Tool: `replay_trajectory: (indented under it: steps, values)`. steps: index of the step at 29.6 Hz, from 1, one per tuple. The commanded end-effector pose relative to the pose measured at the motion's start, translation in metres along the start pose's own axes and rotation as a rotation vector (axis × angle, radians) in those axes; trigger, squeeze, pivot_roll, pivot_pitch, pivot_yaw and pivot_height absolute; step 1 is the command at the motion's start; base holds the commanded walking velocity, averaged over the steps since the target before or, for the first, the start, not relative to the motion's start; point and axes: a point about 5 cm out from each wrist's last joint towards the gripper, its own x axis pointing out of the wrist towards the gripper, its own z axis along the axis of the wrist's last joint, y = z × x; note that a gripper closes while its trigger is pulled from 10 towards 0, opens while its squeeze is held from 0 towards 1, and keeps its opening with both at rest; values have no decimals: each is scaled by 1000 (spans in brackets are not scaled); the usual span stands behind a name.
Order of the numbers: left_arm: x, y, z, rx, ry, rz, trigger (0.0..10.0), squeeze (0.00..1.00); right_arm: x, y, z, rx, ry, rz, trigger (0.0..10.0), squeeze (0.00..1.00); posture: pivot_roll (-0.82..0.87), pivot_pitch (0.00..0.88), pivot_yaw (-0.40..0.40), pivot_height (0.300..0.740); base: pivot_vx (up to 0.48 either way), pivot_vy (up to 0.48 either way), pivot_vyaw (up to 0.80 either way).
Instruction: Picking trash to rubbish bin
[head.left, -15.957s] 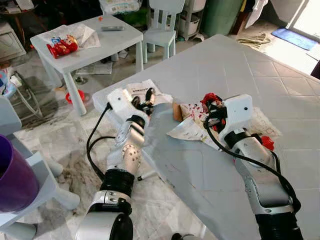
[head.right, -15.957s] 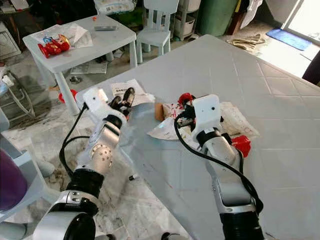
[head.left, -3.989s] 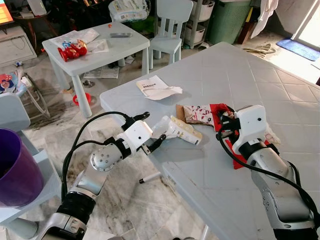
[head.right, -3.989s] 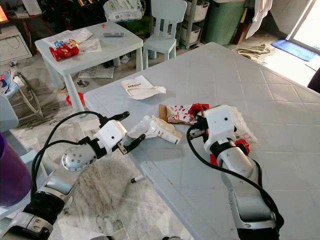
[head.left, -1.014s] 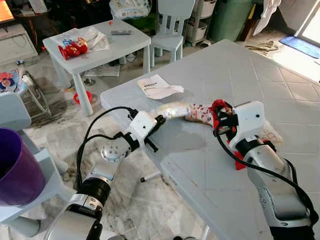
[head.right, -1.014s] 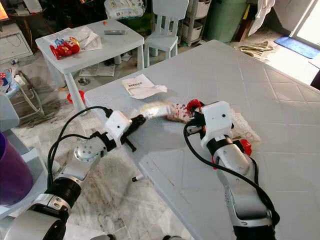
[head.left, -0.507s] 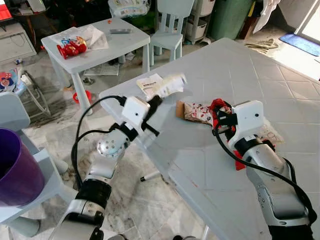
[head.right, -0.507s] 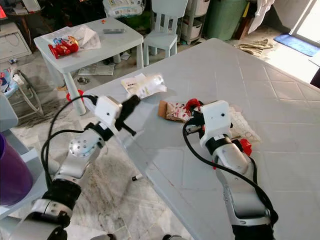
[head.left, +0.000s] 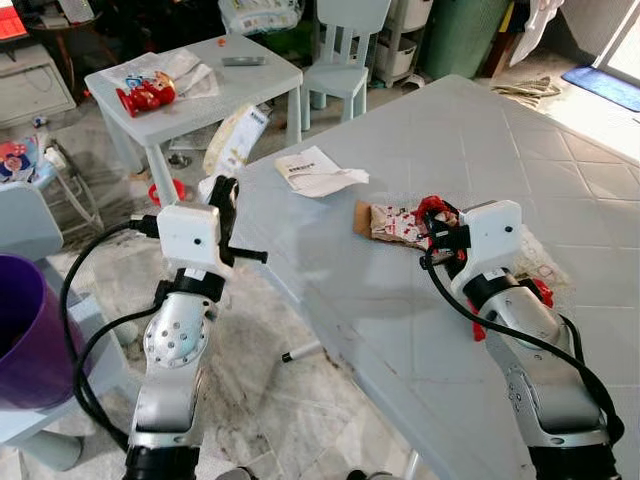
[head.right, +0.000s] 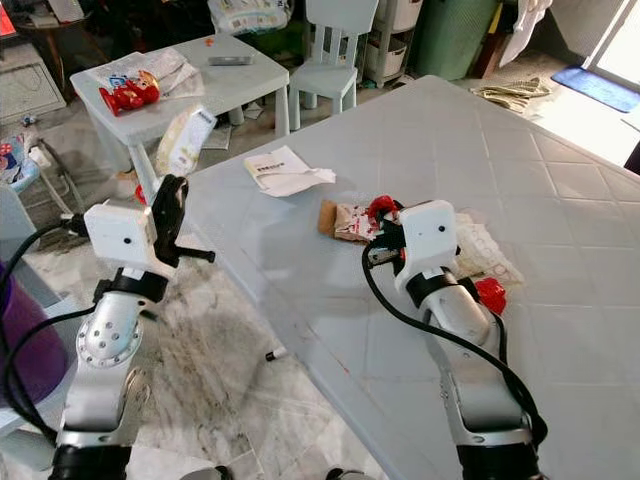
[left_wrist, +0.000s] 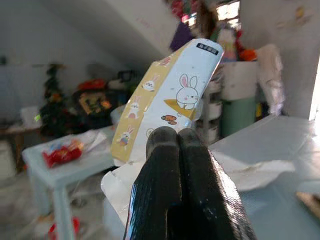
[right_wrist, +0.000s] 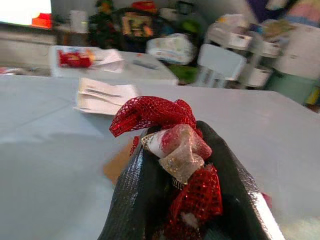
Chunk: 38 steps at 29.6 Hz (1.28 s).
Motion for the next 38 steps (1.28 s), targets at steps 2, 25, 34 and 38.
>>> replay_trajectory:
  steps: [2, 25, 34, 38]
  values:
    - [-3, 2, 4, 19, 20, 27, 0, 0, 4, 3, 2, -13, -11, 7, 0, 0, 87, 107, -70, 740, 0, 0, 800]
    - [8, -8, 5, -44, 87, 6, 0, 0, 8, 2, 3, -18, -32, -6, 0, 0, 67, 99, -58, 740, 0, 0, 800]
    - [8, -9, 2, -95, 109, 22, 0, 0, 8, 1, 3, -18, -32, -2, 0, 0, 63, 100, -61, 740, 0, 0, 800]
    - [8, -10, 1, -103, 113, 21, 0, 0, 8, 1, 3, -17, -33, -2, 0, 0, 63, 100, -61, 740, 0, 0, 800]
